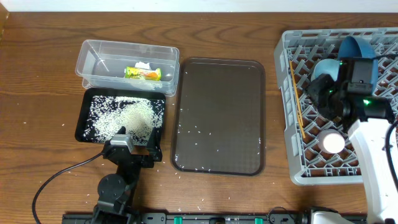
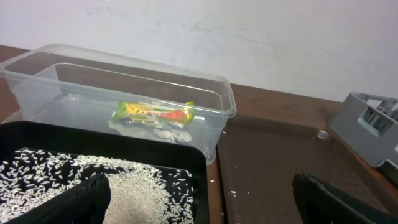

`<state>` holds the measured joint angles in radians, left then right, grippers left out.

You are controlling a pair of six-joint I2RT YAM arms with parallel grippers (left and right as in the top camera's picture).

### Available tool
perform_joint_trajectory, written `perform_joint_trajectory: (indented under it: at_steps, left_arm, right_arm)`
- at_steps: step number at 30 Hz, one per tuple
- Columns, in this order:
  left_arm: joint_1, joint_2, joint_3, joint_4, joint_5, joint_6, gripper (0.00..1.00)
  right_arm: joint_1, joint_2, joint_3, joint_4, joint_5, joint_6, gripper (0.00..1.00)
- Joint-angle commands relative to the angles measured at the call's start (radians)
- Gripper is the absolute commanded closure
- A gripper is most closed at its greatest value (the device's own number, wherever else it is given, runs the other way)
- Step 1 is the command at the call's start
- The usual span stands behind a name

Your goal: Sort waste into correct bins and load items into the dishwasher rack

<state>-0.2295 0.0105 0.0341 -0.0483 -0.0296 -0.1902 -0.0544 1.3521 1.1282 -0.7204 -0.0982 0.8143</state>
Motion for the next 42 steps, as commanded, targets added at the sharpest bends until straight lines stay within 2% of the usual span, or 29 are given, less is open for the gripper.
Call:
perform_joint_trajectory:
  at_steps: [1,3,7,11,20,25,26,33,42]
  left_arm:
    - [0.006,-0.006,-0.03,-0.02,-0.005,-0.009,0.04]
    - [0.006,-0.006,-0.03,-0.02,-0.005,-0.009,0.04]
    - [0.006,-0.006,-0.03,-0.02,-0.005,-0.009,0.04]
    - [0.006,-0.006,-0.03,-0.02,-0.005,-0.009,0.04]
    - [0.006,-0.006,-0.03,-0.02,-0.005,-0.009,0.04]
    - [0.006,-0.006,-0.03,-0.02,-0.005,-0.009,0.04]
    - [0.006,-0.006,-0.03,-0.02,-0.005,-0.009,0.04]
    - [0.006,-0.006,-0.03,-0.02,-0.005,-0.009,0.04]
    - [0.006,-0.006,-0.03,-0.02,-0.005,-0.009,0.04]
  right_arm:
    - [0.043,-0.006,0.023,0.049,0.027,-0.218,0.47]
    - [0.069,-0.006,0.023,0.072,0.12,-0.341,0.46]
    - [0.122,0.003,0.023,0.131,0.257,-0.746,0.45]
    - [0.132,0.04,0.023,0.155,0.42,-0.887,0.42]
    - [0.114,0.188,0.023,0.158,0.439,-0.898,0.48]
    - [0.114,0.245,0.023,0.165,0.462,-0.898,0.59]
    - [0.114,0.246,0.023,0.167,0.461,-0.897,0.66]
    - [0.114,0.212,0.035,0.169,0.446,-0.834,0.97]
    - [0.114,0.121,0.037,0.182,0.362,-0.811,0.99]
